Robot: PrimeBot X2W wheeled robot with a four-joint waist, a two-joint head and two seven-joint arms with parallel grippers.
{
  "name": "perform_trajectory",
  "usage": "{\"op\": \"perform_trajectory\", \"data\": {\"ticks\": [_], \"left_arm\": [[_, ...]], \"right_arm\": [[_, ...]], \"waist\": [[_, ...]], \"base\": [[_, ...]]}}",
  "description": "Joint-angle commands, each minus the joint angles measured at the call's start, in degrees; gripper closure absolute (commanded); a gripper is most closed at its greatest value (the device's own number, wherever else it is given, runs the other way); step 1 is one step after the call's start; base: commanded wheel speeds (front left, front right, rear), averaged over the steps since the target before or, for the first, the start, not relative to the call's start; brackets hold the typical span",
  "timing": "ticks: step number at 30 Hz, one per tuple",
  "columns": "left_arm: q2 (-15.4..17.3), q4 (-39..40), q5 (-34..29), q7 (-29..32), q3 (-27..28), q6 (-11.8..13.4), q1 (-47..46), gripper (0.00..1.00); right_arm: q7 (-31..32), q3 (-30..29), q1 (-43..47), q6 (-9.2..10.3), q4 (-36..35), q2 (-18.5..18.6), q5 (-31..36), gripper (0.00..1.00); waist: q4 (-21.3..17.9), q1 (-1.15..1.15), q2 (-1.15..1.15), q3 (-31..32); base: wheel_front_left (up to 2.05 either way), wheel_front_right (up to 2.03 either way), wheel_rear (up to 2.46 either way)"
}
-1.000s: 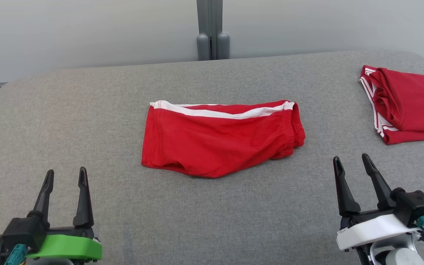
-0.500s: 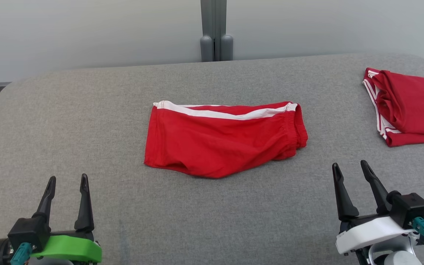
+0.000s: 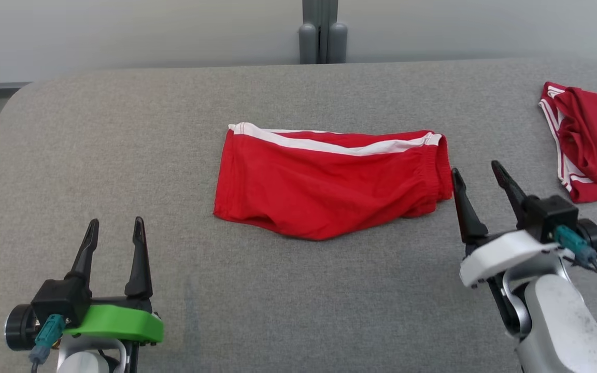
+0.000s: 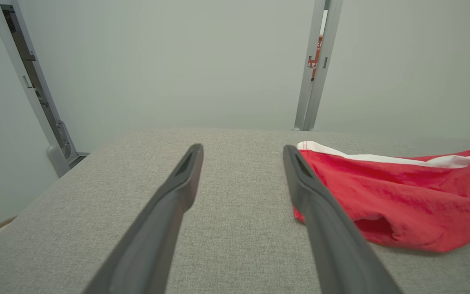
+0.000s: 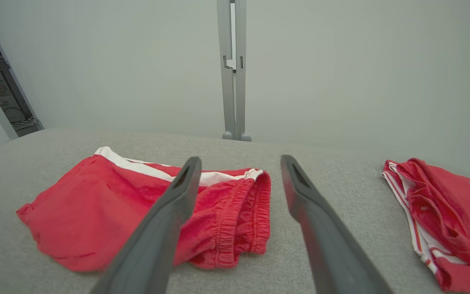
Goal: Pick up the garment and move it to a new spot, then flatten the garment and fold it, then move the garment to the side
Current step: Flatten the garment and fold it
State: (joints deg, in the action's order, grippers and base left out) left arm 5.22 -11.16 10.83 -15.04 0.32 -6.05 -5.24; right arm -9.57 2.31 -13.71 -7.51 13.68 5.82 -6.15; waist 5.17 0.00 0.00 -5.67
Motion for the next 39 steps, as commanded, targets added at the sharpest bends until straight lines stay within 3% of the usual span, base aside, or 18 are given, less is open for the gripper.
{"op": "perform_trajectory", "data": {"ticks": [1, 17, 26, 29, 30, 35, 39], "left_arm": [[-0.2, -0.1, -0.3, -0.1, 0.0, -0.2, -1.4, 0.00], [-2.0, -0.5, -0.7, -0.1, -0.6, -0.6, -6.2, 0.00], [-2.2, -0.9, -0.8, -0.1, -1.0, -0.8, -8.1, 0.00], [-2.3, -1.0, -0.9, -0.1, -1.2, -0.9, -8.4, 0.00], [-2.3, -1.1, -0.9, -0.1, -1.3, -0.8, -8.5, 0.00], [-2.3, -1.2, -1.2, -0.1, -0.9, -0.7, -7.7, 0.00], [-2.3, -1.1, -1.6, -0.1, -0.5, -0.7, -6.4, 0.00]], "right_arm": [[0.5, 0.1, -2.3, 0.07, 1.9, 0.4, 1.1, 0.00], [0.2, -4.4, -19.5, 0.07, 31.4, 2.9, 4.3, 0.00], [-2.3, -6.7, -23.7, 0.07, 43.8, 0.4, 1.3, 0.00], [-2.5, -6.3, -24.9, 0.04, 46.6, -0.4, -0.7, 0.70], [-2.8, -6.0, -25.2, 0.05, 47.3, -0.7, -1.4, 1.00], [-4.5, -4.6, -26.1, 0.10, 48.7, 0.5, -3.8, 1.00], [-5.2, -3.5, -25.3, 0.11, 48.6, 3.4, -5.8, 1.00]], "waist": [[1.8, 0.00, 0.00, -1.9], [6.8, 0.00, 0.00, -9.1], [7.6, 0.00, 0.00, -10.2], [7.7, 0.00, 0.00, -10.5], [7.7, 0.00, 0.00, -10.5], [6.9, 0.00, 0.00, -9.4], [5.5, 0.00, 0.00, -7.9]], "base": [[0.00, 0.00, 0.00], [0.00, 0.00, 0.00], [0.00, 0.00, 0.00], [0.00, 0.00, 0.00], [0.00, 0.00, 0.00], [0.00, 0.00, 0.00], [0.00, 0.00, 0.00]]}}
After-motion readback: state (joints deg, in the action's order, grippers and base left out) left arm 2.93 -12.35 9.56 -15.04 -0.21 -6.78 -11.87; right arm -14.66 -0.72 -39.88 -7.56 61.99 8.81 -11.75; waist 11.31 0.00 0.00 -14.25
